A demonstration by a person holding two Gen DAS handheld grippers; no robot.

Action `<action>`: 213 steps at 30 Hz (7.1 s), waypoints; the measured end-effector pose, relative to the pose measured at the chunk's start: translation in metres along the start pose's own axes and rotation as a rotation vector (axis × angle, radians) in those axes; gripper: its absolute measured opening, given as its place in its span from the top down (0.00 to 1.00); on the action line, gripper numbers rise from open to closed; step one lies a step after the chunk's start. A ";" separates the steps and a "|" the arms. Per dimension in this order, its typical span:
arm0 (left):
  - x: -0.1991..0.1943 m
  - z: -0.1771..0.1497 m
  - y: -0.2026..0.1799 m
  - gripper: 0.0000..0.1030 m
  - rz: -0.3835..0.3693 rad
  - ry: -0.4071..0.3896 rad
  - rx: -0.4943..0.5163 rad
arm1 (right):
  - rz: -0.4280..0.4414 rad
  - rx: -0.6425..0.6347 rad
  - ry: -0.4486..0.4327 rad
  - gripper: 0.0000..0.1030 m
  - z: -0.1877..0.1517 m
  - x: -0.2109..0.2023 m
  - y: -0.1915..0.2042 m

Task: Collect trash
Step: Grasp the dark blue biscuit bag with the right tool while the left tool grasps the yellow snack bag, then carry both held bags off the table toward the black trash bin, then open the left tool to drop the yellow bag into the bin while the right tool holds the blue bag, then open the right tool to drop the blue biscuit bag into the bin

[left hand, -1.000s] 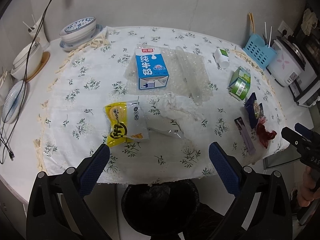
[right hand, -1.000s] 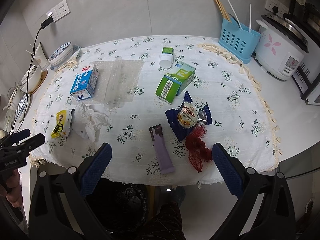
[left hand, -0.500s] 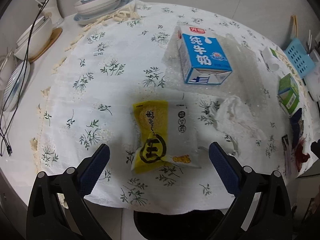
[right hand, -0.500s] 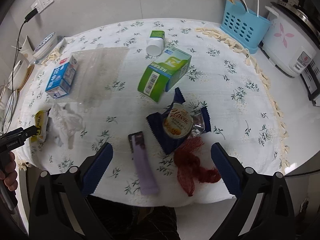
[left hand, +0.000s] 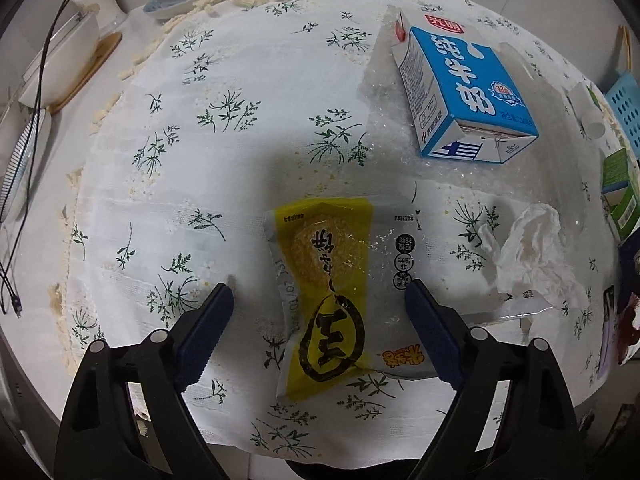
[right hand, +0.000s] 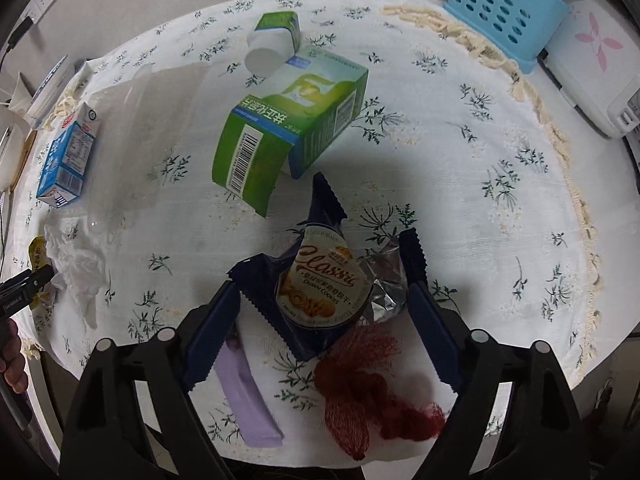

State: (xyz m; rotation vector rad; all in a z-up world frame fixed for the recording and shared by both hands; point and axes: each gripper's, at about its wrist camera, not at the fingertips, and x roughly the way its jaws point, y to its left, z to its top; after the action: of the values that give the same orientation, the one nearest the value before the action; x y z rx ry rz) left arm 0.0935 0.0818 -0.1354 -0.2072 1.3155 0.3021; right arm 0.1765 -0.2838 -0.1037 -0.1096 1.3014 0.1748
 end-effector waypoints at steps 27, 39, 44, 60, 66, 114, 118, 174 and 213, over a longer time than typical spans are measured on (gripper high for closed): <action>-0.014 0.001 0.011 0.90 -0.035 0.021 -0.027 | 0.040 0.034 0.028 0.78 0.009 0.014 0.002; -0.052 -0.024 0.042 0.91 -0.093 -0.053 -0.064 | 0.046 0.075 -0.074 0.78 0.006 -0.023 0.000; -0.067 -0.025 0.033 0.91 -0.117 -0.085 -0.063 | 0.041 0.077 -0.118 0.78 0.003 -0.048 0.007; -0.115 -0.067 0.036 0.91 -0.207 -0.153 0.011 | 0.059 0.064 -0.201 0.78 -0.058 -0.120 0.051; -0.129 -0.093 0.036 0.91 -0.232 -0.164 0.044 | 0.090 0.048 -0.218 0.78 -0.090 -0.139 0.073; -0.074 -0.231 0.026 0.91 -0.274 -0.075 0.157 | 0.180 -0.136 -0.079 0.78 -0.234 -0.067 0.159; -0.060 -0.238 0.025 0.91 -0.263 -0.061 0.156 | 0.173 -0.141 -0.066 0.78 -0.239 -0.053 0.160; 0.107 -0.281 -0.067 0.81 -0.177 0.047 0.318 | 0.135 -0.066 0.032 0.78 -0.283 0.019 0.117; 0.006 -0.271 0.030 0.06 -0.184 -0.116 0.096 | 0.181 -0.181 0.102 0.77 -0.274 0.111 0.201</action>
State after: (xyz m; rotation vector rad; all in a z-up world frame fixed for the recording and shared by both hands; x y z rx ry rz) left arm -0.1637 0.0243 -0.2069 -0.2249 1.1837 0.0931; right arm -0.0927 -0.1277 -0.2796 -0.1567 1.3961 0.4465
